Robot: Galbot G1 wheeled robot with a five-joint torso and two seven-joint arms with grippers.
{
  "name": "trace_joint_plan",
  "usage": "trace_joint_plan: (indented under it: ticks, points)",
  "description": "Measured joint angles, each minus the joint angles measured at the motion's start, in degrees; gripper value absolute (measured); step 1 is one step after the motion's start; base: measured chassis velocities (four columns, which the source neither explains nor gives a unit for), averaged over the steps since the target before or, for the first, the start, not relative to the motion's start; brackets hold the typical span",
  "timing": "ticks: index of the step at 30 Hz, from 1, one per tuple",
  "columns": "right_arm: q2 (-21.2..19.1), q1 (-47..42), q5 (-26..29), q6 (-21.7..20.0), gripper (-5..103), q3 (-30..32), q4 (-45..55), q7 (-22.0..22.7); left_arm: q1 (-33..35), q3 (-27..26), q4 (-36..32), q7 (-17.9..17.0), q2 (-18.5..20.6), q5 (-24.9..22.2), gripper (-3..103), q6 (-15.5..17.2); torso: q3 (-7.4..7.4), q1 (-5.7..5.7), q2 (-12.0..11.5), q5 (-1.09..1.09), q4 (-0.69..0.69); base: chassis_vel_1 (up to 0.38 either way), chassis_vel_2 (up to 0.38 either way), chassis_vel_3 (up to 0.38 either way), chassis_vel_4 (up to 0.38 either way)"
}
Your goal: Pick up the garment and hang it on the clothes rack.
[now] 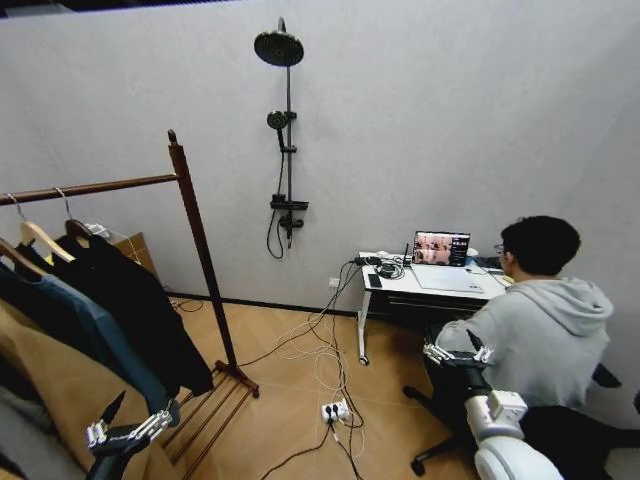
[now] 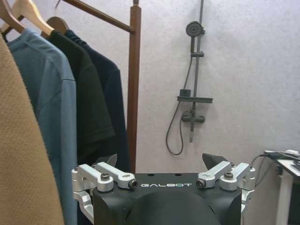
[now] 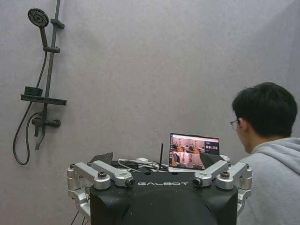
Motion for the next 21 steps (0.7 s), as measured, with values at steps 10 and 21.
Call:
trace_joint_plan:
  ticks: [10, 21]
  points:
    - [-0.5, 1.0, 0.2, -0.3, 100, -0.8, -0.4, 0.0, 0.0, 0.0, 0.0, 0.0, 0.0, 0.0, 100, 0.0, 0.01, 0.01, 0.0, 0.0, 0.02, 0.031, -0.188, -0.178, 0.036]
    - [-0.9, 1.5, 0.4, -0.1, 100, -0.8, -1.8, 0.1, 0.0, 0.0, 0.0, 0.0, 0.0, 0.0, 100, 0.0, 0.01, 0.02, 0.0, 0.02, -0.01, -0.01, -0.214, -0.209, -0.012]
